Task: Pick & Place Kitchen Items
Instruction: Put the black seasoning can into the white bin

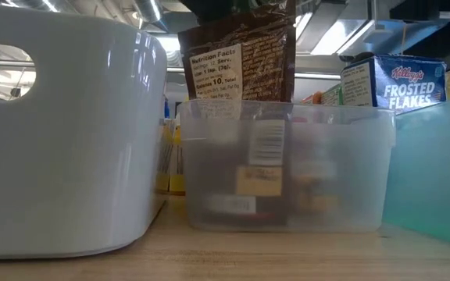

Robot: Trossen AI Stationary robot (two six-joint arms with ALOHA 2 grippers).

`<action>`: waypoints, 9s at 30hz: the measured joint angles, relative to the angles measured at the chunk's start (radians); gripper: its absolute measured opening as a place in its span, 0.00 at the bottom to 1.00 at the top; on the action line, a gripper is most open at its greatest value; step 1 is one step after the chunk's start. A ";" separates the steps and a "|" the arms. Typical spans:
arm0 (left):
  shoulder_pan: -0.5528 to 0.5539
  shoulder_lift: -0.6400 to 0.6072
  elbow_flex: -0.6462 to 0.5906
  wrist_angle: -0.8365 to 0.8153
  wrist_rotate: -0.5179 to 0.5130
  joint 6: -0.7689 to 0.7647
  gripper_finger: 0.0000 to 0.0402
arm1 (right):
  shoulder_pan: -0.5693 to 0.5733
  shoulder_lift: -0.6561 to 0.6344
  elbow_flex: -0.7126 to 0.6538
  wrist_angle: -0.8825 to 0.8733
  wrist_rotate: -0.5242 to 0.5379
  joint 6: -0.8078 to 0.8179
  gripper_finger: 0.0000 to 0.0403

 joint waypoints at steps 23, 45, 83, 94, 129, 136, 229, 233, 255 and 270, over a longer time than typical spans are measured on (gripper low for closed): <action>0.026 0.079 0.001 -0.038 0.011 -0.019 0.28 | 0.000 0.000 0.000 -0.015 -0.011 0.029 0.68; 0.014 0.115 0.027 -0.056 0.067 0.252 0.28 | 0.000 0.000 0.000 -0.026 -0.026 0.044 0.68; 0.025 0.113 0.029 -0.044 0.024 0.284 0.35 | 0.000 0.000 0.000 -0.035 -0.026 0.044 0.68; 0.025 0.109 0.031 -0.075 0.025 0.287 0.33 | -0.001 0.001 0.000 -0.052 -0.026 0.055 0.68; 0.203 0.103 0.318 -0.210 -0.137 0.132 0.32 | 0.199 -0.358 0.000 -0.468 0.019 0.286 0.68; 0.217 0.103 0.318 -0.216 -0.107 0.148 0.32 | 0.198 -0.412 0.000 -0.471 0.019 0.283 0.68; 0.014 0.259 0.210 -0.215 0.027 0.190 0.34 | 0.198 -0.182 -0.009 -0.221 0.027 0.305 0.68; 0.015 0.259 0.210 -0.194 0.027 0.142 0.36 | 0.198 -0.182 -0.009 -0.223 0.027 0.305 0.68; 0.010 0.259 0.210 -0.174 0.051 0.187 0.35 | 0.198 -0.182 -0.009 -0.229 0.027 0.305 0.68; 0.030 0.259 0.210 -0.171 0.061 0.089 0.35 | 0.198 -0.155 -0.008 -0.231 0.024 0.305 0.68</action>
